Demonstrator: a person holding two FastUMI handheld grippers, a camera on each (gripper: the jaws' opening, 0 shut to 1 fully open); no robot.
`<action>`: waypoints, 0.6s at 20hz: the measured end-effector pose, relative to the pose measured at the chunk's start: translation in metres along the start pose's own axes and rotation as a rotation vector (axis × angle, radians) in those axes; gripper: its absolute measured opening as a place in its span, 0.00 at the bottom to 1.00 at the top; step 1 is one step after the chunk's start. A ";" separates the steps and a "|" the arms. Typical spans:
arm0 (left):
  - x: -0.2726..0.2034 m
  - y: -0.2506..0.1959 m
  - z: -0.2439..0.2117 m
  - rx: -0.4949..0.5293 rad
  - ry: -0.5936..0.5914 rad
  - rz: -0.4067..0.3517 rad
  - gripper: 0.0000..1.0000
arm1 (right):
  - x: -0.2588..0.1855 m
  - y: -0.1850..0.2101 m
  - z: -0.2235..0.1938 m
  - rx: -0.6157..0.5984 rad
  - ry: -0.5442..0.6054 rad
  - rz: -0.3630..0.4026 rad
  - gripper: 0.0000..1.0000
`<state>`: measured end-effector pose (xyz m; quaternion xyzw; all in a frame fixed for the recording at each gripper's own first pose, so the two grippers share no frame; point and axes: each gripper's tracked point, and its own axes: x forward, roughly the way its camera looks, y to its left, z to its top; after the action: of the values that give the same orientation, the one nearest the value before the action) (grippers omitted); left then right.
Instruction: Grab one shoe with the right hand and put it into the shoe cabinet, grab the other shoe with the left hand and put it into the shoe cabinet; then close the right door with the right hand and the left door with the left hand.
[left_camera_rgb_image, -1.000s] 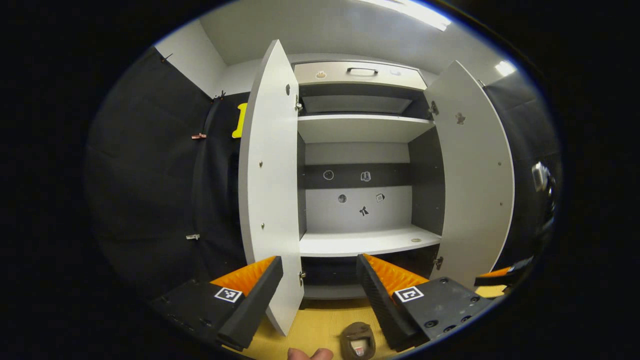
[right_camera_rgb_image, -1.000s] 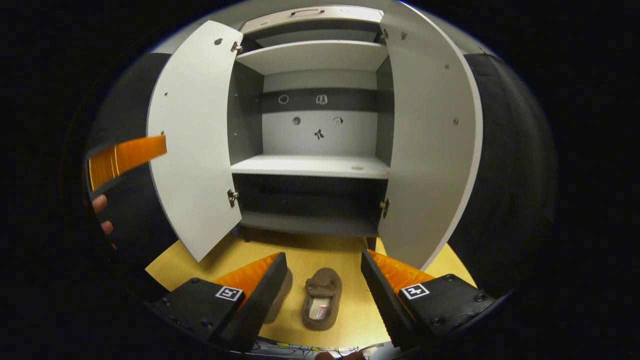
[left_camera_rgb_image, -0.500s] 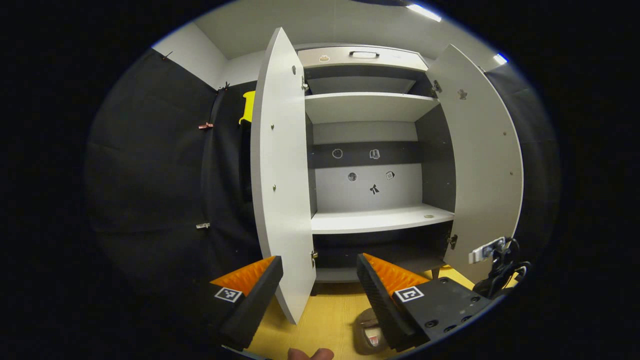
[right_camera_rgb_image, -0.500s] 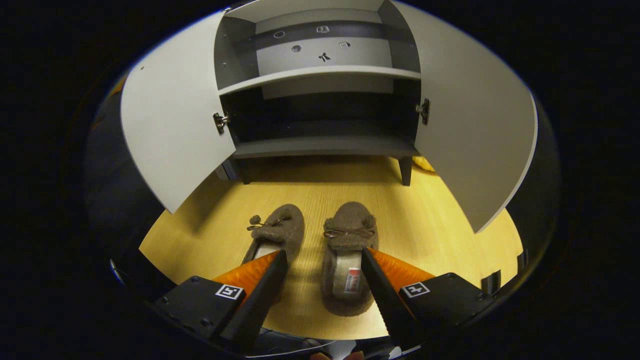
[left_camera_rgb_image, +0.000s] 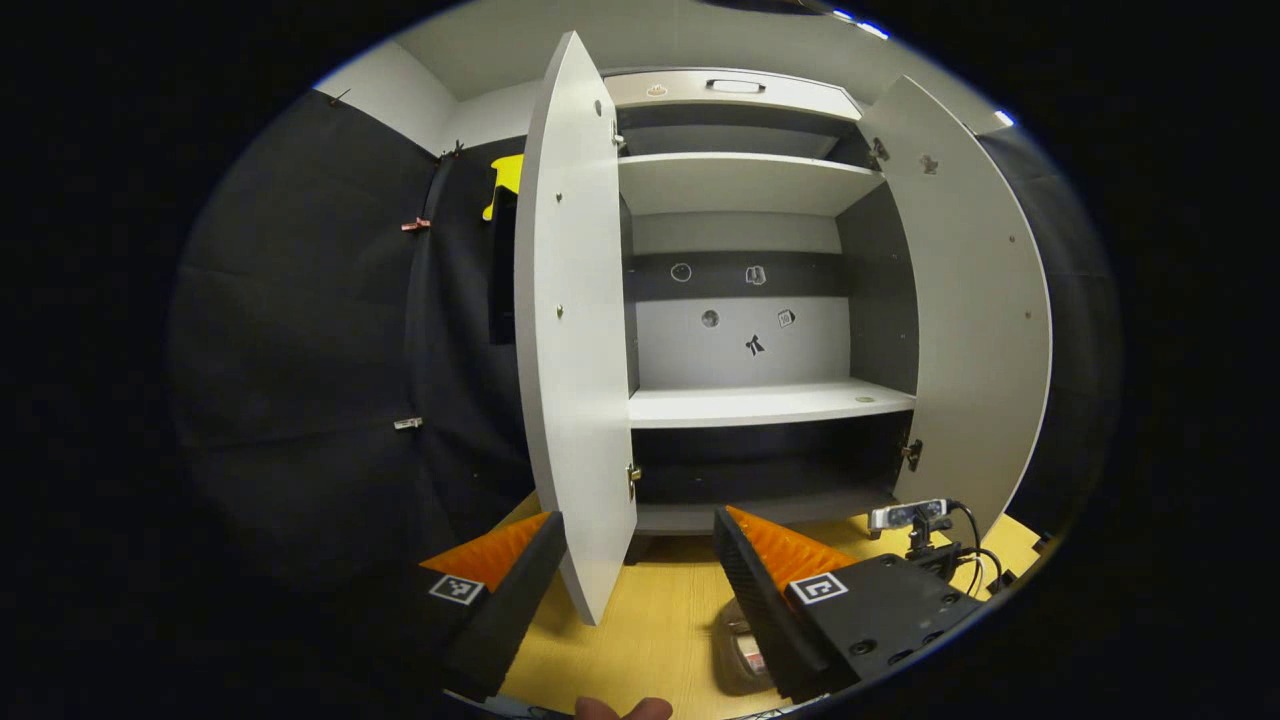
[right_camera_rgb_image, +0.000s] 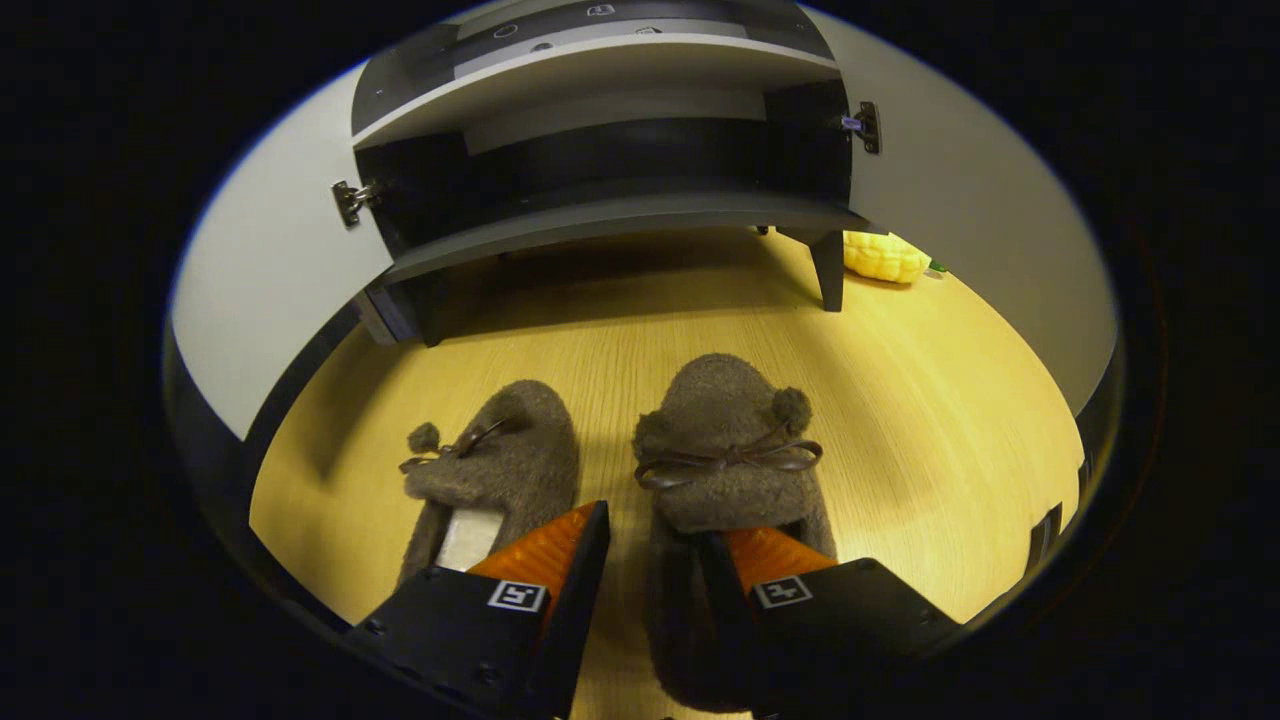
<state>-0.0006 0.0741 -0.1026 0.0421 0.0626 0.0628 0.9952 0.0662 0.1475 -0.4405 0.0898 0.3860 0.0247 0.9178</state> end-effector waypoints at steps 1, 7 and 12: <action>0.000 0.001 -0.003 0.005 0.008 0.001 0.95 | 0.006 -0.003 0.006 0.023 -0.012 -0.026 0.55; 0.005 0.003 -0.020 0.012 0.053 0.007 0.95 | 0.011 -0.009 0.023 0.077 -0.037 -0.055 0.18; 0.009 -0.003 -0.020 0.011 0.058 -0.008 0.95 | -0.020 -0.020 0.036 0.092 -0.033 -0.044 0.10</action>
<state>0.0056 0.0736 -0.1238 0.0453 0.0920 0.0595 0.9929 0.0780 0.1200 -0.4055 0.1239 0.3733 -0.0145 0.9193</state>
